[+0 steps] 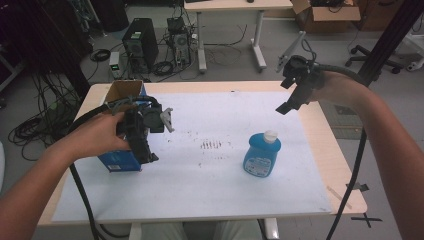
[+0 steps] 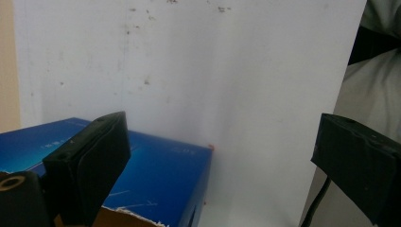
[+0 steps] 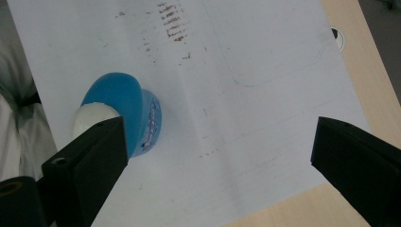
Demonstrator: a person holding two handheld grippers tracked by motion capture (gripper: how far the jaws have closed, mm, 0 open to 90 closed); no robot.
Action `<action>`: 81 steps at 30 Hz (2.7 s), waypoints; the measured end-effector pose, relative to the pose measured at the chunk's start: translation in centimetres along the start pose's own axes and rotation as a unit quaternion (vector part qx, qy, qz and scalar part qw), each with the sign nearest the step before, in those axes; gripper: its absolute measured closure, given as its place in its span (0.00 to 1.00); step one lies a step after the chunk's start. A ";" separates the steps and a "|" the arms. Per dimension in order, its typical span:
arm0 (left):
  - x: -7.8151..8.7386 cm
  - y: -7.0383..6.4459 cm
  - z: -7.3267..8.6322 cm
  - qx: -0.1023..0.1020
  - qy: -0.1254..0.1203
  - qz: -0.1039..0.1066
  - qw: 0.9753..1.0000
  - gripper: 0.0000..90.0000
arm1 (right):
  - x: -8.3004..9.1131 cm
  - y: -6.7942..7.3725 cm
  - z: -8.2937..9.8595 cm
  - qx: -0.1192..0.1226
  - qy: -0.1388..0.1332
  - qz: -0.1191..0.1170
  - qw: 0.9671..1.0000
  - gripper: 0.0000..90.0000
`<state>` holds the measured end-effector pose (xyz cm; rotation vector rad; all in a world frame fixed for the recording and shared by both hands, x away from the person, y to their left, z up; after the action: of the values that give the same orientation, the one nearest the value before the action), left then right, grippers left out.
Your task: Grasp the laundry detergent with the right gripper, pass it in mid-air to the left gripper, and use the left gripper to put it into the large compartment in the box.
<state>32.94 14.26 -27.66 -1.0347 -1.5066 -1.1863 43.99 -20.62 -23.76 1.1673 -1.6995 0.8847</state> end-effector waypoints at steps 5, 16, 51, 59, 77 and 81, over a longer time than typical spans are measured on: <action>0.1 -0.1 -0.1 0.003 -0.002 -0.003 1.000 0.06 | 0.8 0.7 0.5 -0.008 -0.003 -0.003 1.000 0.05; 0.2 0.0 0.1 0.005 -0.003 -0.006 1.000 0.06 | 2.1 2.6 1.9 -0.014 -0.007 -0.005 1.000 0.04; -0.6 0.4 -0.6 0.004 -0.005 -0.005 1.000 0.06 | 0.0 7.9 6.0 -0.049 -0.025 -0.023 0.998 0.04; -0.7 0.5 -0.6 0.005 -0.007 -0.007 1.000 0.06 | -1.3 8.4 7.0 -0.052 -0.048 -0.016 0.997 0.04; -0.9 0.4 -0.8 0.005 -0.008 -0.006 1.000 0.06 | -2.8 8.8 9.3 -0.061 -0.132 0.012 0.989 0.03; -1.0 0.3 -1.0 0.005 -0.008 -0.006 1.000 0.06 | -3.3 9.0 9.8 -0.066 -0.139 0.011 0.988 0.03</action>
<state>33.64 13.31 -28.45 -1.0317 -1.5320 -1.1792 33.55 -25.45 -31.14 1.2278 -1.9653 0.6326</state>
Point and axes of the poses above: each handheld gripper's, and its own axes: x roughly backward along the jaws, z roughly out of its underside, y roughly to its left, the point moved 5 cm from there along -x, roughly forward along the jaws
